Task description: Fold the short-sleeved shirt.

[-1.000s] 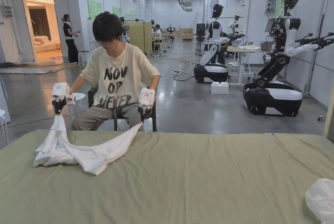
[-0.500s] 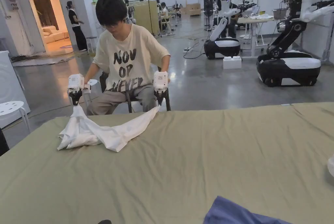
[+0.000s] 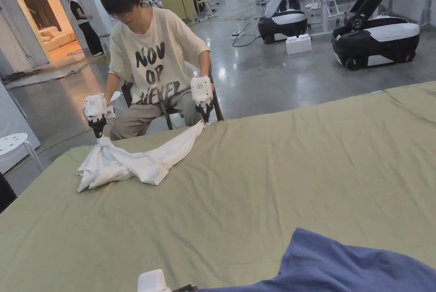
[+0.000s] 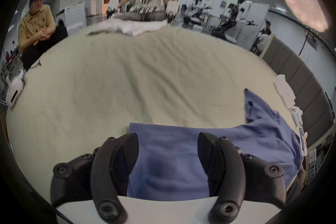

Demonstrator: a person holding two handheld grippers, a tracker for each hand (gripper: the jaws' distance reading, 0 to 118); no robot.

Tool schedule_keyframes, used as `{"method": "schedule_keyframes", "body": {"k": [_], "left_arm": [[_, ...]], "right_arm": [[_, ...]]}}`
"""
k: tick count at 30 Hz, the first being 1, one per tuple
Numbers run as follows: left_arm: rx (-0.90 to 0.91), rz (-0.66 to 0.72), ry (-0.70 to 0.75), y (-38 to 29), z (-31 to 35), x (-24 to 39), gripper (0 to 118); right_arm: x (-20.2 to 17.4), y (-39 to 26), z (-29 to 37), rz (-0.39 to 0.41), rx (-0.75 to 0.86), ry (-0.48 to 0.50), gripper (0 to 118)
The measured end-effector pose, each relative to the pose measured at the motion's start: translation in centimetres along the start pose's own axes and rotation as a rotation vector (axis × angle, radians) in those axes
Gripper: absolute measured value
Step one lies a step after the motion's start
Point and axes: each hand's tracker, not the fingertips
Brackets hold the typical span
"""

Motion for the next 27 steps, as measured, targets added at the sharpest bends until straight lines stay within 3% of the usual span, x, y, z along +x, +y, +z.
{"method": "schedule_keyframes", "body": {"k": [2,6,9,11,16,17,20,21,27], "left_arm": [[-0.015,-0.002,0.021,0.0,-1.6,-0.3,60],[-0.038,0.023,0.025,-0.4,-2.7,-0.3,27],[-0.038,-0.010,0.054,-0.7,-2.9,0.5,17],[-0.045,-0.035,0.061,-0.8,-3.3,1.0,2],[-0.091,-0.082,0.088,-0.6,-4.6,1.6,0],[-0.100,-0.112,0.090,-0.6,-4.7,1.7,0],[-0.143,-0.166,0.088,0.2,-4.6,1.9,0],[-0.158,-0.161,0.086,0.5,-4.8,1.9,0],[-0.225,-0.120,0.060,2.0,-5.4,1.1,0]], "right_arm": [[0.2,0.0,0.0,0.002,-0.013,-0.017,0],[0.9,-0.5,-0.3,-0.012,-0.045,-0.036,0],[0.8,-0.8,-1.1,-0.017,-0.069,-0.038,0],[0.6,-0.7,-1.9,-0.018,-0.080,-0.024,0],[0.3,0.9,-6.3,0.012,-0.118,0.031,1],[0.8,1.2,-7.9,0.028,-0.128,0.051,6],[1.3,2.2,-14.3,0.092,-0.241,0.111,67],[1.1,2.7,-16.6,0.124,-0.276,0.115,77],[0.3,2.7,-29.9,0.201,-0.521,0.153,76]]}}
